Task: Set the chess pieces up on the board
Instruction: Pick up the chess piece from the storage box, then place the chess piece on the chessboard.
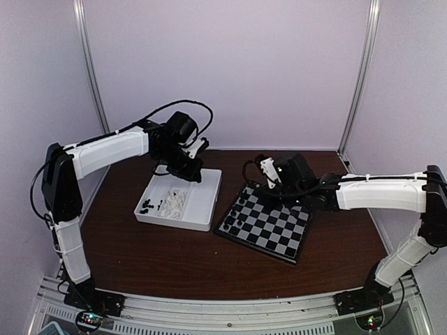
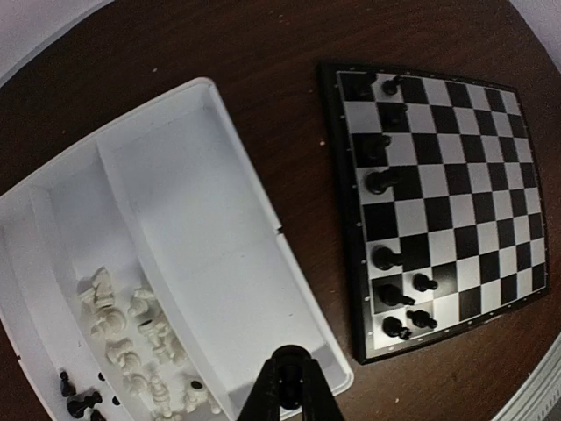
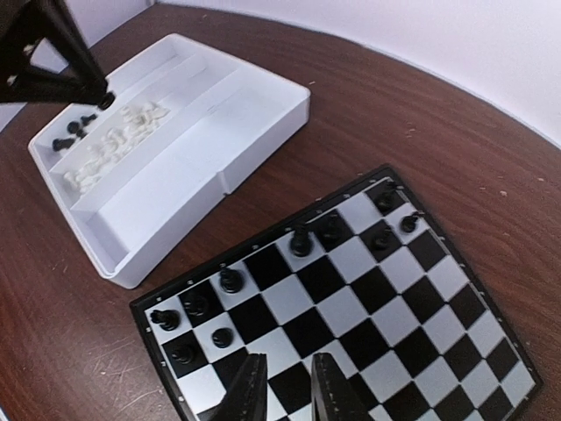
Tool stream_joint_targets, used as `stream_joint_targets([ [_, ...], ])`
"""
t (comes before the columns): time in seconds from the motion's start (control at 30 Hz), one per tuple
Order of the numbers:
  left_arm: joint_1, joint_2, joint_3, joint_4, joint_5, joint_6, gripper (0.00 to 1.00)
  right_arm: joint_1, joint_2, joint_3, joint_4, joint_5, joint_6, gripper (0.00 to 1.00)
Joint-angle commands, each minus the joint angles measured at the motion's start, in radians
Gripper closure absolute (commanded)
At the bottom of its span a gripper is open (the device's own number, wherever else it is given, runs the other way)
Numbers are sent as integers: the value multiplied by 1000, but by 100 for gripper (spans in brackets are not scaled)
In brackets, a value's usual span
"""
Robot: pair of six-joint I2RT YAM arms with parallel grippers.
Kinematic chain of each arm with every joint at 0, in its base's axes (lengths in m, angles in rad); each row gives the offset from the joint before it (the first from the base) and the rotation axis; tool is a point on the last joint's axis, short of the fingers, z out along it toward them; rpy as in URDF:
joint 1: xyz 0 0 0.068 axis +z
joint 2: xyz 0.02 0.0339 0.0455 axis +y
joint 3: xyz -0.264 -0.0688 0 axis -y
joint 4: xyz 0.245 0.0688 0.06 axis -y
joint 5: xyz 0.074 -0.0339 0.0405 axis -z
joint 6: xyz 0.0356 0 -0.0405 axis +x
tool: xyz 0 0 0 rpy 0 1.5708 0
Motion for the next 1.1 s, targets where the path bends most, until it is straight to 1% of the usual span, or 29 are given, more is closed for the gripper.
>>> stream_joint_targets([
  [0.0, -87, 50, 106, 14, 38, -23, 92, -59, -129, -57, 18, 156, 73, 80],
  [0.07, -141, 84, 146, 25, 44, -20, 93, -98, -167, -79, 7, 187, 98, 80],
  [0.17, -199, 124, 182, 60, 63, -9, 92, -157, -198, -102, -24, 192, 131, 80],
  [0.33, -269, 192, 221, 120, 109, 6, 91, -250, -219, -126, -84, 184, 200, 81],
  [0.5, -332, 247, 241, 138, 111, 50, 91, -315, -260, -164, -83, 148, 229, 81],
  [0.8, -377, 336, 265, 137, 123, 97, 90, -338, -270, -177, -76, 114, 228, 81],
  [1.07, -388, 381, 255, 137, 106, 112, 90, -341, -266, -183, -62, 83, 226, 81],
])
